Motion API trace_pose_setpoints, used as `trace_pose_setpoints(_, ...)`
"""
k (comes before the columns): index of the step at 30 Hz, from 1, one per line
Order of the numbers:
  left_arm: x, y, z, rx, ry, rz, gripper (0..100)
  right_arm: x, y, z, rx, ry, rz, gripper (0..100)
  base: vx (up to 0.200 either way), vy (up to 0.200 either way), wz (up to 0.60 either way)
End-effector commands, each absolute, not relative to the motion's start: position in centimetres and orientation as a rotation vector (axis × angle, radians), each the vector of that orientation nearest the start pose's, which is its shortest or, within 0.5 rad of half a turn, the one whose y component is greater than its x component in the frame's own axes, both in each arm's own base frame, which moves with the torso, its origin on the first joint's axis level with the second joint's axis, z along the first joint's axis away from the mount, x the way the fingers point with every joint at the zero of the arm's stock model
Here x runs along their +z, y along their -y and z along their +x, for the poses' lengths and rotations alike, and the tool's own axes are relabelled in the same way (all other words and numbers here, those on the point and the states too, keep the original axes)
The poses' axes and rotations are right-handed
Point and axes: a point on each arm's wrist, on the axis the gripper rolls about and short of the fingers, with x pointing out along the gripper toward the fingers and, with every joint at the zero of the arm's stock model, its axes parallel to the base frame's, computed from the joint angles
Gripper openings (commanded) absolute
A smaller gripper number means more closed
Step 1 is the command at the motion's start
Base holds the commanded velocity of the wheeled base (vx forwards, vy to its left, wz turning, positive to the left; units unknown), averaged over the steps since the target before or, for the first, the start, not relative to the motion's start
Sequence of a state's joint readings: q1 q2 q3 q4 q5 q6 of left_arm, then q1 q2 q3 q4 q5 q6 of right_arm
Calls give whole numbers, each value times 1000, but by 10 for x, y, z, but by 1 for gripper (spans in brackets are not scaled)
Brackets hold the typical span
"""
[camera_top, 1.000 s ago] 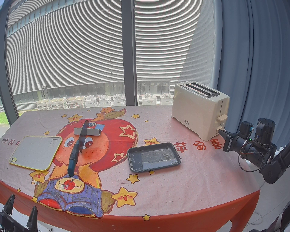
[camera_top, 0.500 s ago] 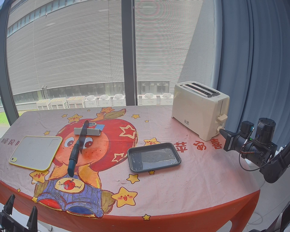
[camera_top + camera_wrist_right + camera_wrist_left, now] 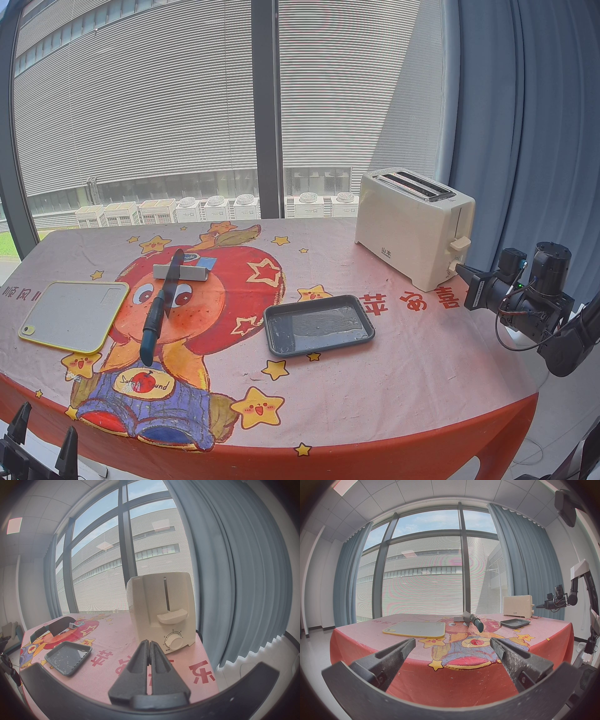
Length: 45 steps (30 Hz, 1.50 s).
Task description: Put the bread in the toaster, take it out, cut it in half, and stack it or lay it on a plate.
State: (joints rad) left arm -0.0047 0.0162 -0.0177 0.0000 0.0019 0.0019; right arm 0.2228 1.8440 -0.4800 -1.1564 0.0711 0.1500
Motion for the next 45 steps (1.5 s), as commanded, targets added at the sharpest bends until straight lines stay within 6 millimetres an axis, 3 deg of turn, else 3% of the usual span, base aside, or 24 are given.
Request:
trace_pose_setpoints(1,76,0,-22,-3,-15,2,100,112,-66,284,279,-231,133,0,0,0,0)
trace_pose_setpoints(45,76,0,-22,0,-15,2,100,107,-55,286,251,-241,102,0,0,0,0)
